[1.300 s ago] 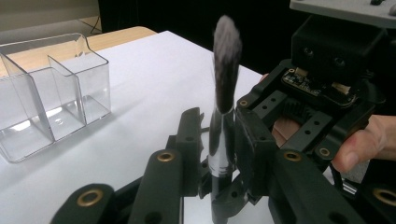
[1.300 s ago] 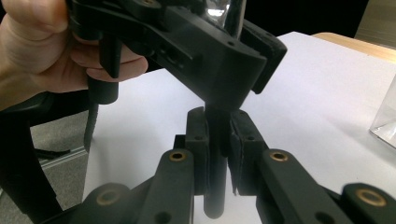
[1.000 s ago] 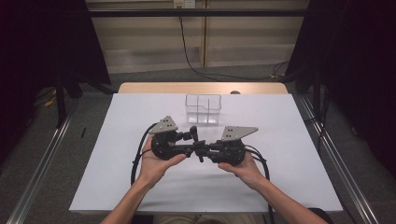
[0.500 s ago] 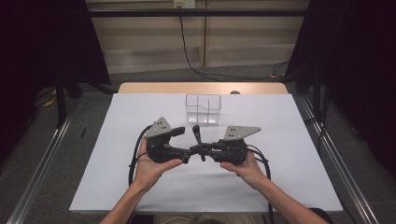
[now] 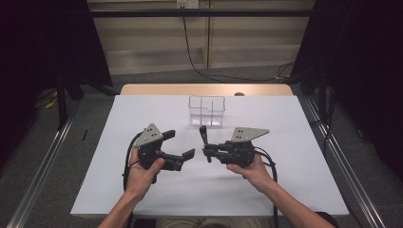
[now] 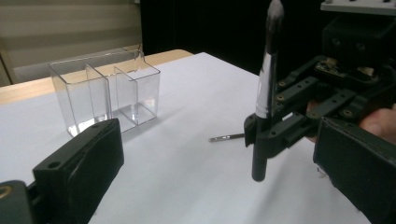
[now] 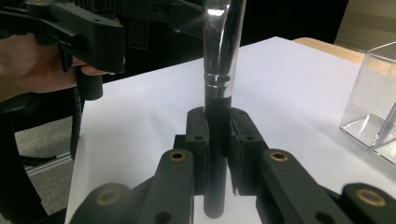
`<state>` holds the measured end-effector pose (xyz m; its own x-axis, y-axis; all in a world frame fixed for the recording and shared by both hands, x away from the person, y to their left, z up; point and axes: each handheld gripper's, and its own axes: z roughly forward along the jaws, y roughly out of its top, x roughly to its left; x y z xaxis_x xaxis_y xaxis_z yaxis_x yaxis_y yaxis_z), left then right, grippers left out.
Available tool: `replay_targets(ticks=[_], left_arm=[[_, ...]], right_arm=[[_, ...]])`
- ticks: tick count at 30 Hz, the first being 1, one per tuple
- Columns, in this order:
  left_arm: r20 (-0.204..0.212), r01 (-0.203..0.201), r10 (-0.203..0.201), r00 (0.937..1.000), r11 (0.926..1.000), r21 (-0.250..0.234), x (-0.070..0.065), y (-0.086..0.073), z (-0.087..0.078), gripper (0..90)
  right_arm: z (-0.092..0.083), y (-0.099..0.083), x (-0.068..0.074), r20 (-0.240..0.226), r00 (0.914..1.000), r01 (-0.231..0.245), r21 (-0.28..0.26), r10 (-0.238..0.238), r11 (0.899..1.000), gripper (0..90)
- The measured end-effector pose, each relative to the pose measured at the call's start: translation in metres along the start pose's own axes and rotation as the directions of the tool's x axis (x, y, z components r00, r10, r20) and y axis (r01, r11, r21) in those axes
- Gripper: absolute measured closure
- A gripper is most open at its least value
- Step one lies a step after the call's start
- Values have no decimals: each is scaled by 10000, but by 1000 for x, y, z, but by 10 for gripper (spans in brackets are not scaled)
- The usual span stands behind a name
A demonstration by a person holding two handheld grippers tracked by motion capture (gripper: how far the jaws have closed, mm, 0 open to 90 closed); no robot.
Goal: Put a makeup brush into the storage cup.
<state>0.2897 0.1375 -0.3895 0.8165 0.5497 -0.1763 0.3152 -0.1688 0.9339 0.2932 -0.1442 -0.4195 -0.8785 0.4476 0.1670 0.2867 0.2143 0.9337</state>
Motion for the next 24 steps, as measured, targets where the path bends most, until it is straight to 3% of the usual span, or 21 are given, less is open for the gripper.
replay_targets(ticks=[4,9,13,15,18,20,22,24], left_arm=[[-210,-256,257,9994,9997,21,2,-4,-5,19],[-464,75,-96,9989,9989,-464,6,-11,-13,43],[-770,239,-281,9966,9982,-549,12,-16,-24,42],[-1028,83,-140,9946,9984,-557,14,-18,-30,49],[-1256,160,-249,9918,9973,-712,18,-23,-38,50],[-1224,226,-332,9919,9959,-871,22,-27,-42,51],[-1568,72,-222,9874,9954,-955,25,-33,-47,49],[-1578,266,-425,9866,9945,-1011,27,-37,-50,47]], right_arm=[[-1,0,0,56,10000,-7,-22,8,10000,802],[-3,1,0,82,10000,-18,-129,19,9999,802],[-5,2,-1,155,9999,-16,-172,19,9999,802],[-6,2,-2,194,9998,-12,-212,16,9998,801],[-8,2,-2,247,9997,-24,-269,31,9996,801],[-9,2,-3,274,9996,-39,-288,47,9996,802],[-10,3,-4,298,9995,-82,-324,92,9994,802],[-11,3,-5,363,9993,-96,-375,109,9993,802]])
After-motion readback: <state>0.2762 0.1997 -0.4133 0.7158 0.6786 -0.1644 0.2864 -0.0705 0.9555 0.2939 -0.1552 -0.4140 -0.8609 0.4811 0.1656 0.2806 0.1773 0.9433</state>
